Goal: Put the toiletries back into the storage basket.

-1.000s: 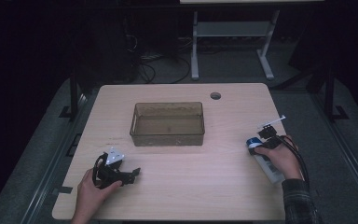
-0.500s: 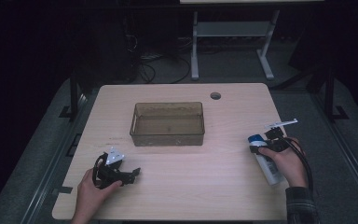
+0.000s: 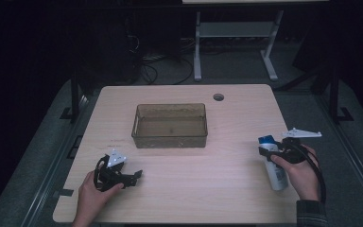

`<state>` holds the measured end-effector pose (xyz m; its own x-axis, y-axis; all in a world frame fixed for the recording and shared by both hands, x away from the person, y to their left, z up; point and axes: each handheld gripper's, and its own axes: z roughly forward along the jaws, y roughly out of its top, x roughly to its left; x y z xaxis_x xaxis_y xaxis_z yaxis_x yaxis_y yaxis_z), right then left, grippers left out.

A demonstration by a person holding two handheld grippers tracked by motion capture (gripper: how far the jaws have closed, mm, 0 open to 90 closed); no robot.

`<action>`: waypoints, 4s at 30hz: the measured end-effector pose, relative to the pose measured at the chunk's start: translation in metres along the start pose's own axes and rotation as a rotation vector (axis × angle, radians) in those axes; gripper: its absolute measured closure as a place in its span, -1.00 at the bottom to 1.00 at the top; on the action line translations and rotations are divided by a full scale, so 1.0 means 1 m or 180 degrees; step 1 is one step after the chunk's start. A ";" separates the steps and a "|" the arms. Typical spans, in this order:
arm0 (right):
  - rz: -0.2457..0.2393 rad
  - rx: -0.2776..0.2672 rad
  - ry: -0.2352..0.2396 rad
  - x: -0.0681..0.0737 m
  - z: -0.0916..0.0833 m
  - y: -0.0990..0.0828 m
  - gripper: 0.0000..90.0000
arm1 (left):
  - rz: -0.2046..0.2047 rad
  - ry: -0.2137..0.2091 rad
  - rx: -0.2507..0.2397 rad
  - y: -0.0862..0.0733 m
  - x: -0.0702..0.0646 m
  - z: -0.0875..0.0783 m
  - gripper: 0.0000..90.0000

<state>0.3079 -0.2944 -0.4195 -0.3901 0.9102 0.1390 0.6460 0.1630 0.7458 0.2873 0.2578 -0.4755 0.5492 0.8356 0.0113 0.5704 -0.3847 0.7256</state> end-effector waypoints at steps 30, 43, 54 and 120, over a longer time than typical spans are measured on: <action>0.0053 -0.0906 0.0290 -0.004 -0.047 -0.012 -0.21 | 0.0003 -0.0003 0.0000 0.000 0.000 0.000 -0.72; 0.0007 -0.1014 0.0339 0.005 -0.052 0.000 -0.21 | 0.0001 -0.0003 0.0001 0.000 0.000 0.000 -0.72; -0.0054 -0.1081 0.0407 0.013 -0.051 0.013 -0.22 | 0.0001 -0.0003 0.0000 0.000 0.000 0.000 -0.72; -0.0438 -0.1225 0.0753 0.074 -0.003 0.099 -0.22 | 0.0004 -0.0008 0.0005 0.000 0.000 0.000 -0.72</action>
<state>0.3409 -0.2117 -0.3328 -0.6228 0.7709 0.1331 0.3048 0.0824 0.9488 0.2873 0.2577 -0.4753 0.5515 0.8341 0.0106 0.5706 -0.3865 0.7246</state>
